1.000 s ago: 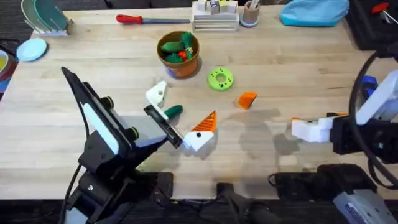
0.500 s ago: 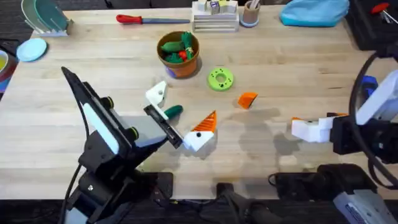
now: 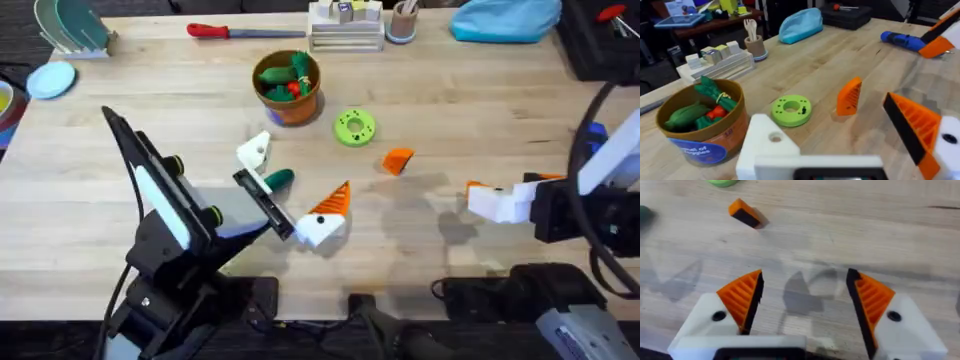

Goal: Pick up the gripper from the table and insert it into the empty holder that is missing its gripper. Then pick up a screw, insert it into the mounting hole, and use the screwdriver to tighten it. Finally, clean up the table by picking up the vegetable and placing it into the bucket.

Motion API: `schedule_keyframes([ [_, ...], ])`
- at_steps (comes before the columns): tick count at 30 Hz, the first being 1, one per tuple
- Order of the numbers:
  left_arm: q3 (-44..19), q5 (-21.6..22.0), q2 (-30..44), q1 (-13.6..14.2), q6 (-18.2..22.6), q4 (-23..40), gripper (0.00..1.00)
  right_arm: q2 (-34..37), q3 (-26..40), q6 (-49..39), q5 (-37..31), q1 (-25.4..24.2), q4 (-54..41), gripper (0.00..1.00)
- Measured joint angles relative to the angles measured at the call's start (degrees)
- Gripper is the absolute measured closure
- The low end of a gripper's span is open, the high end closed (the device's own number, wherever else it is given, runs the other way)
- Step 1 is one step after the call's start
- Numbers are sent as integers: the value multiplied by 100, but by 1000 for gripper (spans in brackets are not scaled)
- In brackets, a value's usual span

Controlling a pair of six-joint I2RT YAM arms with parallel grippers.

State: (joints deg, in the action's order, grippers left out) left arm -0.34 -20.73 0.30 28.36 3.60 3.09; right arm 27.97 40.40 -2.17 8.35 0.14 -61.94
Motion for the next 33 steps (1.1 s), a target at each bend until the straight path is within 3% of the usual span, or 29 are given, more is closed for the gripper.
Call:
schedule_keyframes([
  [11,0,-568,0,2,-109,-15,9,0,-2,0,1267,0,1915,10],
  [18,0,-653,0,1,-197,-15,8,15,-4,98,1899,0,2119,9],
  [22,0,-656,0,2,-239,-17,8,367,-2,90,1987,77,2158,8],
  [26,0,-658,2,2,-258,-17,8,1270,208,74,1626,635,1708,7],
  [33,0,-669,0,2,-552,-17,8,2742,968,-82,160,2307,1415,7],
])
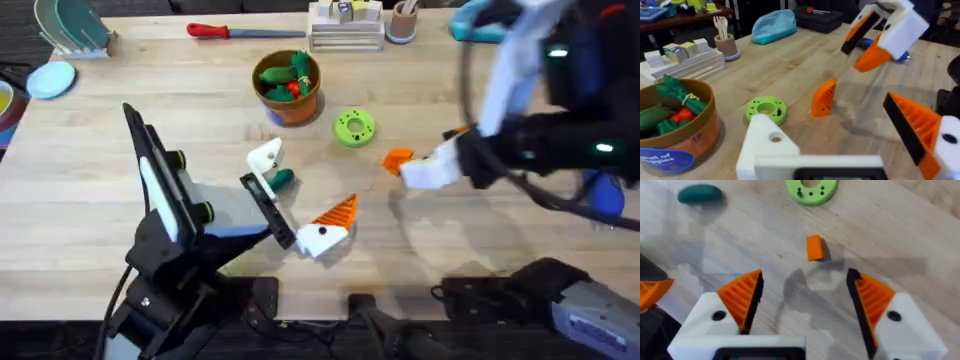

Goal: Pick up the gripper from the table and insert it into the empty holder that is missing its gripper. Then pick up a screw, insert it into the mounting hole, and use the screwdriver to tighten it. Finally, clean up the table by picking up the vegetable and placing it into the bucket.

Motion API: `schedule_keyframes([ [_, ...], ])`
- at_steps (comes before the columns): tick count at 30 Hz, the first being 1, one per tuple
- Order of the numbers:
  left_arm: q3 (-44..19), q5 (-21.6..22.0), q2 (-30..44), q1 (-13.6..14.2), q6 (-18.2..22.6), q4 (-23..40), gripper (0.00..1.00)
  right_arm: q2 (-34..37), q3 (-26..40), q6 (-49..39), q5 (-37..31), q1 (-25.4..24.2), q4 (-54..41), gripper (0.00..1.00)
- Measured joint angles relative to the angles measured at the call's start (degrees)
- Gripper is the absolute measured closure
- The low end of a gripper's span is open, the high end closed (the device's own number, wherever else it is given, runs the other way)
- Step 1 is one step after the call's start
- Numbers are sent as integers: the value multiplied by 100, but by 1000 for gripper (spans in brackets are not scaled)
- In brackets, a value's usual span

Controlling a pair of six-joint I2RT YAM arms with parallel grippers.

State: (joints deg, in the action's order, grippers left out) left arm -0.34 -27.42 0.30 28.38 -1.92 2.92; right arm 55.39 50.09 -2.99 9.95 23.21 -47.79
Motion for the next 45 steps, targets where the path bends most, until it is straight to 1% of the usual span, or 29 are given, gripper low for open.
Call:
schedule_keyframes([
  [2,0,0,1,0,-60,0,8,287,50,-24,-225,307,79,9],
  [4,0,0,-1,0,-105,0,8,545,52,-40,-369,468,137,9],
  [13,0,0,0,0,-165,0,7,1668,52,-334,-616,517,698,11],
  [14,0,0,2,0,-165,0,7,1748,52,-353,-629,517,754,42],
  [17,0,0,-1,0,-165,0,7,1834,52,-388,-635,517,822,156],
  [21,0,2,1,-1,-165,0,7,1834,52,-413,-741,517,826,280],
  [26,0,17,1,-2,-165,0,7,1834,52,-434,-816,519,820,322],
  [28,0,20,-1,0,-165,0,8,1852,52,-434,-828,517,785,366],
  [30,0,20,-1,-2,-165,0,8,1935,52,-434,-845,519,756,446],
  [32,0,20,1,-2,-165,0,8,2051,52,-434,-849,517,753,493],
  [34,0,20,1,-1,-165,0,8,2134,52,-434,-852,517,754,523],
  [43,0,20,0,0,-165,0,8,2149,52,-434,-863,517,903,516],
  [45,0,20,-1,0,-165,0,8,2149,52,-435,-863,517,903,531],
])
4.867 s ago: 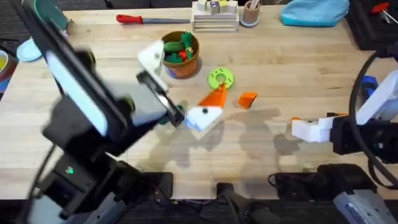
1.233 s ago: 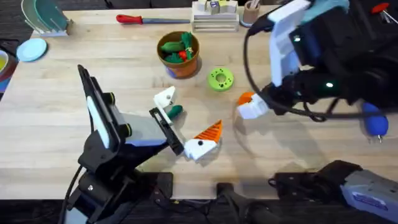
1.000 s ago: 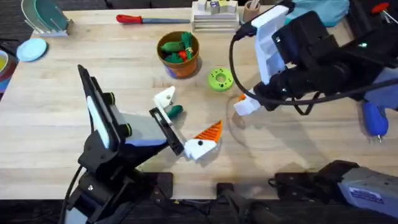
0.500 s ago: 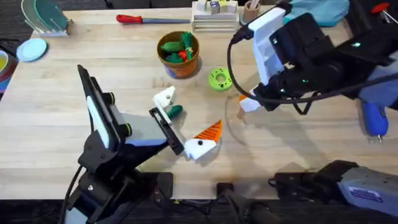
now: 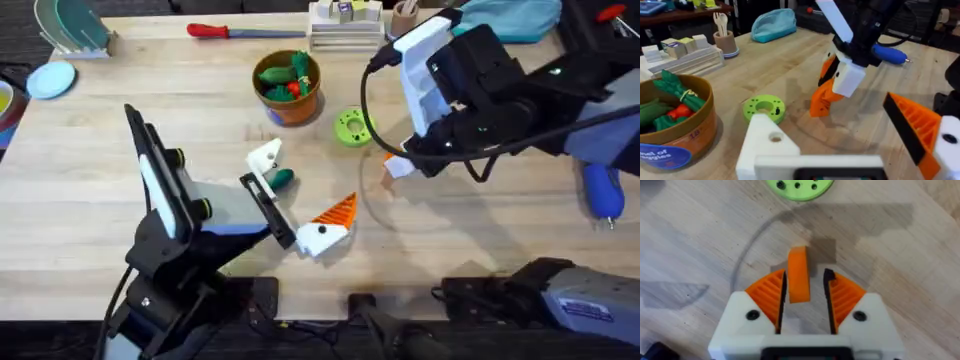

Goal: Pick up the gripper from the table and insert it into the empty holder that is missing its gripper. Then pick up a screw, insert it into the mounting hole, and use the screwdriver to tighten it. Finally, clean up the table by picking up the vegetable and placing it into the bucket.

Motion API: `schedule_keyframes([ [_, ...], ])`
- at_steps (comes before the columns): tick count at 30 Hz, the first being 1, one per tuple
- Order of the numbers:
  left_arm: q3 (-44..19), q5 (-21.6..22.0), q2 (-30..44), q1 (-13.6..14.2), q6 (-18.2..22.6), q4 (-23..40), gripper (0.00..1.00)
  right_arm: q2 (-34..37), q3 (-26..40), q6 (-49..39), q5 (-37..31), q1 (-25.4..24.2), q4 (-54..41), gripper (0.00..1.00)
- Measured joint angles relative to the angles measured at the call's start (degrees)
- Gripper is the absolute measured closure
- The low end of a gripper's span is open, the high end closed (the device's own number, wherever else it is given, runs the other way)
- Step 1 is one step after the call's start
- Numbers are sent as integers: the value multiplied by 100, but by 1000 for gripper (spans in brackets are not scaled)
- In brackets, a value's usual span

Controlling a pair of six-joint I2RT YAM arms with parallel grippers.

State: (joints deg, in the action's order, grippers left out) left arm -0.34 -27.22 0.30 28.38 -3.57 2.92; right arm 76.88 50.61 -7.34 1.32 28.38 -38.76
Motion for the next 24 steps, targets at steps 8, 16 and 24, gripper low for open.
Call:
schedule_keyframes([
  [8,0,0,0,0,0,0,8,-4,2,-3,-13,0,0,908],
  [16,0,0,2,-1,0,0,8,-467,2,-1,-17,0,-68,988],
  [24,0,0,1,0,0,0,8,-1706,2,636,386,0,-164,990],
])
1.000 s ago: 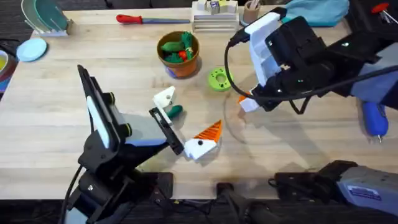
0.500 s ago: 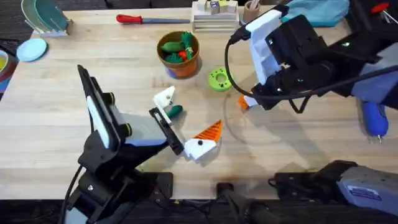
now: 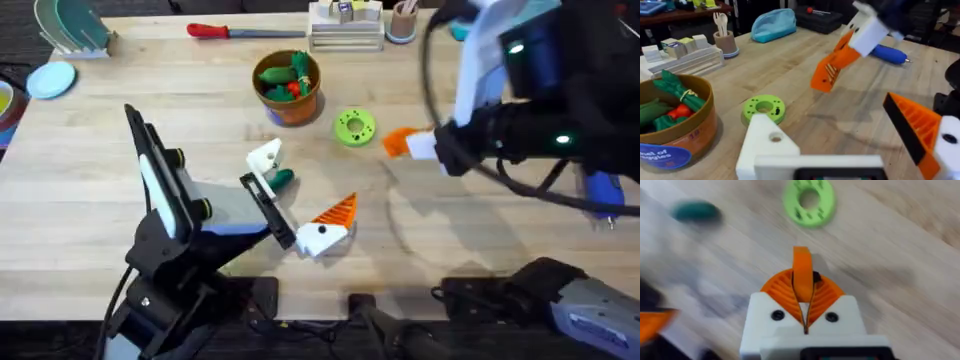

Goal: Pick up the gripper from the table and insert it into the empty holder that is missing its gripper. Then pick up a screw, insert it into the mounting hole, and use the screwdriver to tighten it. Finally, clean up the table by picking up the vegetable and placing it into the bucket.

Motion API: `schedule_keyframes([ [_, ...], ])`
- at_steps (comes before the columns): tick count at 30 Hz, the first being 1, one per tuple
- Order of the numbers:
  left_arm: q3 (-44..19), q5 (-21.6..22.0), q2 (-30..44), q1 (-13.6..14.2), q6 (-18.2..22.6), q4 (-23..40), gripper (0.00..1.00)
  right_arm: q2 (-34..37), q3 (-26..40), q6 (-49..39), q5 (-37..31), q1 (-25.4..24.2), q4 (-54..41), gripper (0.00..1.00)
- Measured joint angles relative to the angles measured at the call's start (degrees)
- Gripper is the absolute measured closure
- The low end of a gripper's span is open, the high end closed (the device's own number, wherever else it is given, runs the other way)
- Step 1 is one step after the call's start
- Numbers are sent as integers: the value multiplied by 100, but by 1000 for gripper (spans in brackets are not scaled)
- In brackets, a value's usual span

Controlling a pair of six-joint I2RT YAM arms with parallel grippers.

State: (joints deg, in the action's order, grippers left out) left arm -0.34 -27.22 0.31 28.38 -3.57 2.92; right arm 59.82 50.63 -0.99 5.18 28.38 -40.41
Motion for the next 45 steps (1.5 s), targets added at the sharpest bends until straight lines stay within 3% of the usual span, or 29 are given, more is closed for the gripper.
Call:
schedule_keyframes([
  [6,0,0,-1,-2,0,0,8,6,-46,1050,1756,0,1300,990],
  [12,0,0,-1,-2,0,0,7,580,-220,1611,2876,2,1597,990],
  [14,0,0,-1,0,0,0,7,877,-238,1817,3764,0,1920,990],
  [16,0,0,-1,-2,0,0,7,984,-238,1926,4082,0,1927,990],
  [32,0,102,0,-2,-2,4,8,2124,-238,3014,5370,-7,3461,991],
  [45,0,237,0,-2,-20,7,8,2656,-238,3726,6188,-181,4085,992],
])
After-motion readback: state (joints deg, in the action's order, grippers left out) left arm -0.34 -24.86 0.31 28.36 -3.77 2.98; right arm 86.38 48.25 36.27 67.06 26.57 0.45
